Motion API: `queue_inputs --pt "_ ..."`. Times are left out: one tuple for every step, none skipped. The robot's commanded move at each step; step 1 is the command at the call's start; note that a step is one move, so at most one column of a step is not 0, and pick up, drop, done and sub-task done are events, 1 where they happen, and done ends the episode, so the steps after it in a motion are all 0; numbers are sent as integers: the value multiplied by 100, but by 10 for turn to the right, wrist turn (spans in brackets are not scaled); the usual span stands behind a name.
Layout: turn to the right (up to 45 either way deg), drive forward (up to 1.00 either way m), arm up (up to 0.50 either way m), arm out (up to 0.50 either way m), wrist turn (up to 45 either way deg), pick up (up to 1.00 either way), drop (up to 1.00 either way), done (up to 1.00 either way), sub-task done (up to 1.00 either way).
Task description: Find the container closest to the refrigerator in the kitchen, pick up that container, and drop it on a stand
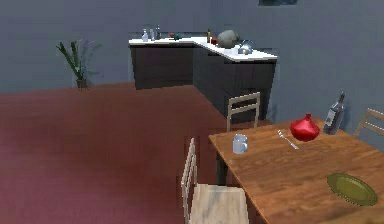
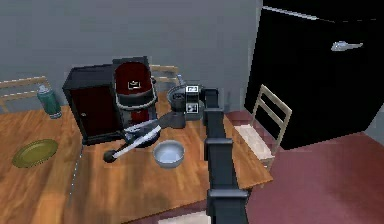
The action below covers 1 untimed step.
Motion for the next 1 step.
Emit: queue_inputs --pt "0 0 0 0 450 0 0 0 0"
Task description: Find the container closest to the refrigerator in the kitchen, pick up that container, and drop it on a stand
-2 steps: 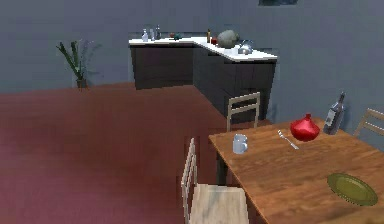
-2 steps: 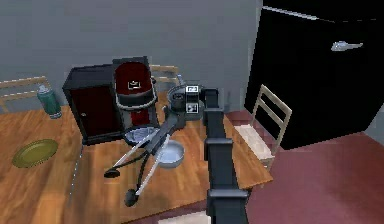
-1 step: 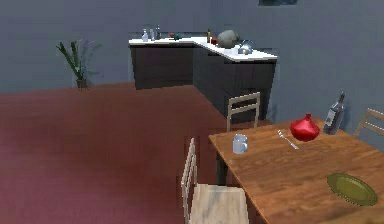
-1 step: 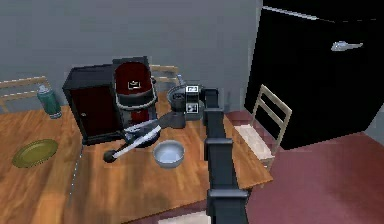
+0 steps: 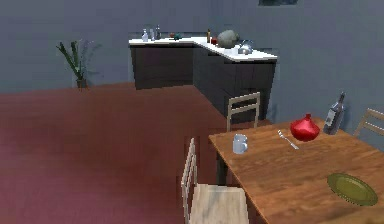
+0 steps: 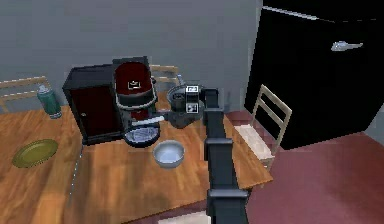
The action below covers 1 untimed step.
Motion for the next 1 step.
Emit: queue_inputs --pt "0 0 0 0 180 0 0 0 0"
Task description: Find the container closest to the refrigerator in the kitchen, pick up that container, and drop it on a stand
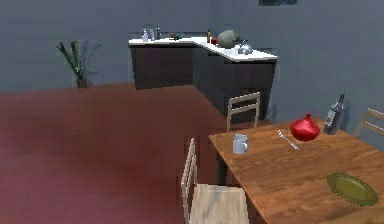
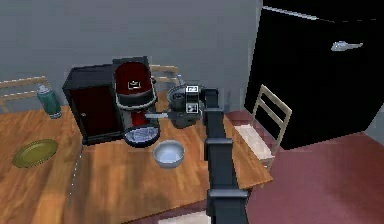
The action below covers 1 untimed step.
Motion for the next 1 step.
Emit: queue_inputs --pt "0 0 -30 0 0 0 0 0 0"
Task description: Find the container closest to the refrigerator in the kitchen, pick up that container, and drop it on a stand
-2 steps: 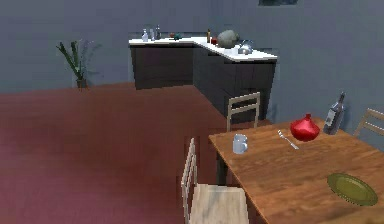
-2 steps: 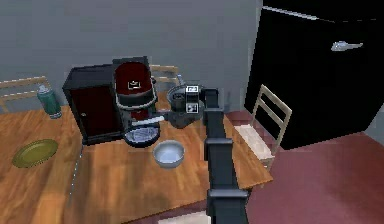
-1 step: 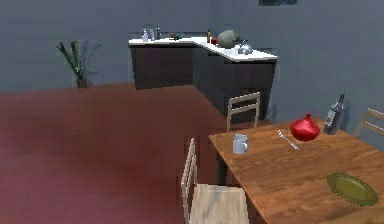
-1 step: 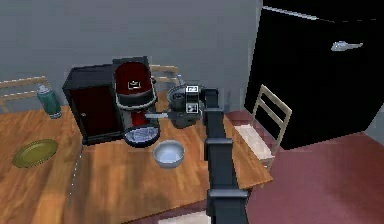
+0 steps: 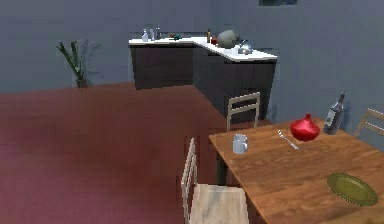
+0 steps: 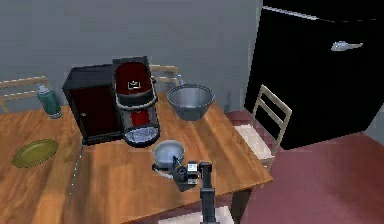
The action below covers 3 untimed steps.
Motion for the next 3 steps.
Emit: queue_inputs --pt "0 0 10 0 0 0 0 0 0" --pt "0 0 -10 0 0 0 0 0 0" --pt "0 0 10 0 0 0 0 0 0"
